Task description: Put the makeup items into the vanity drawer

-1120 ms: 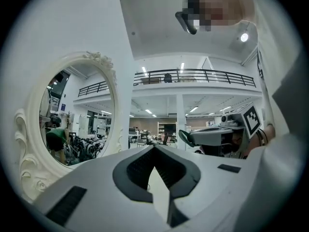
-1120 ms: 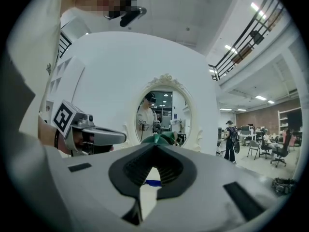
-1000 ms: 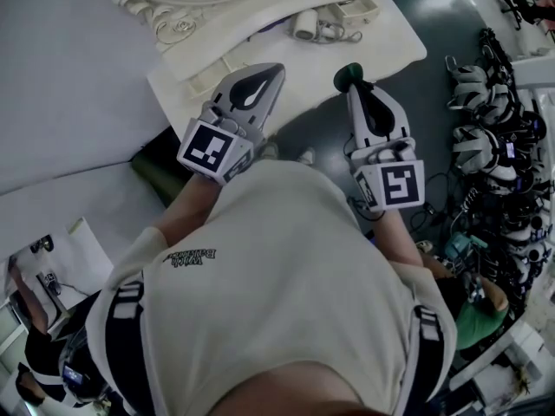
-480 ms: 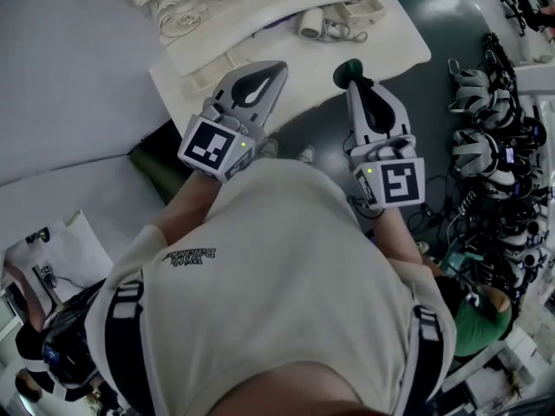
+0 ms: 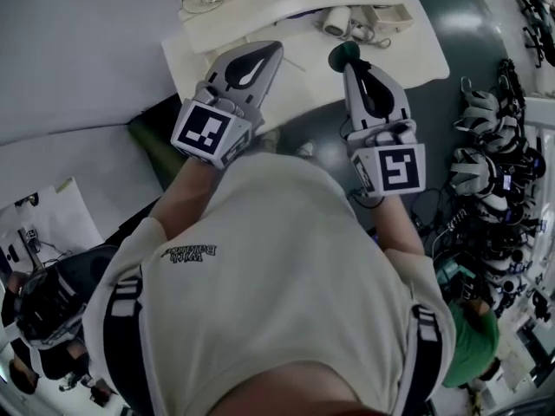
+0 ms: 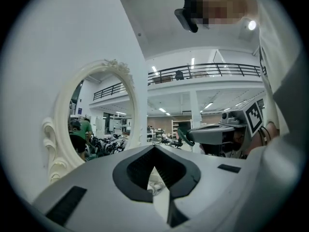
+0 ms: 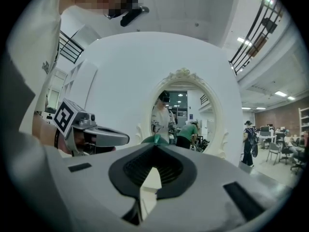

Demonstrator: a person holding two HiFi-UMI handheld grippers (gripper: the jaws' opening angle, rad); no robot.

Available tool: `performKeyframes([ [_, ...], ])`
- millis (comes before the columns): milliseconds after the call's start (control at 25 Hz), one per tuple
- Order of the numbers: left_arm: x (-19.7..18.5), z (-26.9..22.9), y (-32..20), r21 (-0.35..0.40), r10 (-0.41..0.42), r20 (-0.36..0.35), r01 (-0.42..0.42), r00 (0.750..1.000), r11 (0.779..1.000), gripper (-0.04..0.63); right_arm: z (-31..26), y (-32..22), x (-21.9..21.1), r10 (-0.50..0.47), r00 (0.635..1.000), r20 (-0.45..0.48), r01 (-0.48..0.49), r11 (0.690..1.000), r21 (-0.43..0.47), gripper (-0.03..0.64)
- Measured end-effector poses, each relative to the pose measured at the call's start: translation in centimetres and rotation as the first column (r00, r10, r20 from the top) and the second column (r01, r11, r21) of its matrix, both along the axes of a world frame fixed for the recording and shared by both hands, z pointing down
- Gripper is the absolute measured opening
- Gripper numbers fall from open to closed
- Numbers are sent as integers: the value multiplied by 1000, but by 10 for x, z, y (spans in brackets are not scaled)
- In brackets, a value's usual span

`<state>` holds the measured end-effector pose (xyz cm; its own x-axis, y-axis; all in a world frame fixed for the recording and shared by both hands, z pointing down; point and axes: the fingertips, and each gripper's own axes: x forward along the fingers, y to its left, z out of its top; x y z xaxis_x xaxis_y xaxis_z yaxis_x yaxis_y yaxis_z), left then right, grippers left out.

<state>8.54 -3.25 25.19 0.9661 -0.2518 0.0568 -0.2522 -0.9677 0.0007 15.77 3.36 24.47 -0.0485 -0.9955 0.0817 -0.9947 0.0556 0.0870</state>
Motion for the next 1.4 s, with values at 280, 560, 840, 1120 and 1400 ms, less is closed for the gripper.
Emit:
performKeyframes([
  [280, -46, 21, -54, -13, -192, 59, 193, 980, 981, 14, 9, -65, -39, -181, 983, -1, 181, 983, -12, 5],
  [560, -99, 58, -102, -65, -333, 142, 345, 932, 936, 14, 36, -134, -93, -338, 941, 5, 338, 938, -74, 6],
  [840, -121, 121, -143, -141, -368, 233, 405, 900, 903, 14, 113, -199, -128, -411, 911, -26, 398, 895, -203, 5],
  [1120, -128, 193, -173, -208, -370, 315, 444, 874, 871, 14, 200, -240, -137, -445, 895, -32, 410, 849, -333, 6],
  [1400, -133, 240, -182, -272, -339, 369, 449, 865, 851, 14, 253, -246, -158, -481, 876, 20, 441, 784, -436, 6],
])
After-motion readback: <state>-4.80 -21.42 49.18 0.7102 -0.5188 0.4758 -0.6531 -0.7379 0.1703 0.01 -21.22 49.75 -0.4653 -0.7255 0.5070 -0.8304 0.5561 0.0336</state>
